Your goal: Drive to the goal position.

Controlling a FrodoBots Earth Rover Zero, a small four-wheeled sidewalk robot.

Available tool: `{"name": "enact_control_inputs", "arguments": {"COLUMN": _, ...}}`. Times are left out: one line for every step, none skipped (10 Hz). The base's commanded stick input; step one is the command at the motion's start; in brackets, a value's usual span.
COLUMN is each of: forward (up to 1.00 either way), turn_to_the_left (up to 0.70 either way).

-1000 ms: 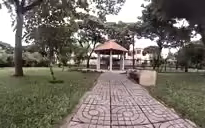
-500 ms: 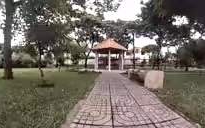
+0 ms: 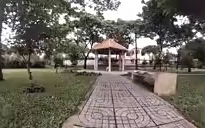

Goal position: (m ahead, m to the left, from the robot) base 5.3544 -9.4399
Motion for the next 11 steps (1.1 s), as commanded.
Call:
{"name": "enact_control_inputs", "arguments": {"forward": 1.00, "turn_to_the_left": 0.00}}
{"name": "enact_control_inputs", "arguments": {"forward": 1.00, "turn_to_the_left": 0.00}}
{"name": "enact_control_inputs", "arguments": {"forward": 1.00, "turn_to_the_left": 0.00}}
{"name": "enact_control_inputs", "arguments": {"forward": 1.00, "turn_to_the_left": 0.00}}
{"name": "enact_control_inputs", "arguments": {"forward": 1.00, "turn_to_the_left": 0.00}}
{"name": "enact_control_inputs", "arguments": {"forward": 1.00, "turn_to_the_left": 0.00}}
{"name": "enact_control_inputs", "arguments": {"forward": 1.00, "turn_to_the_left": 0.00}}
{"name": "enact_control_inputs", "arguments": {"forward": 1.00, "turn_to_the_left": -0.21}}
{"name": "enact_control_inputs", "arguments": {"forward": 1.00, "turn_to_the_left": -0.11}}
{"name": "enact_control_inputs", "arguments": {"forward": 1.00, "turn_to_the_left": 0.00}}
{"name": "enact_control_inputs", "arguments": {"forward": 1.00, "turn_to_the_left": 0.00}}
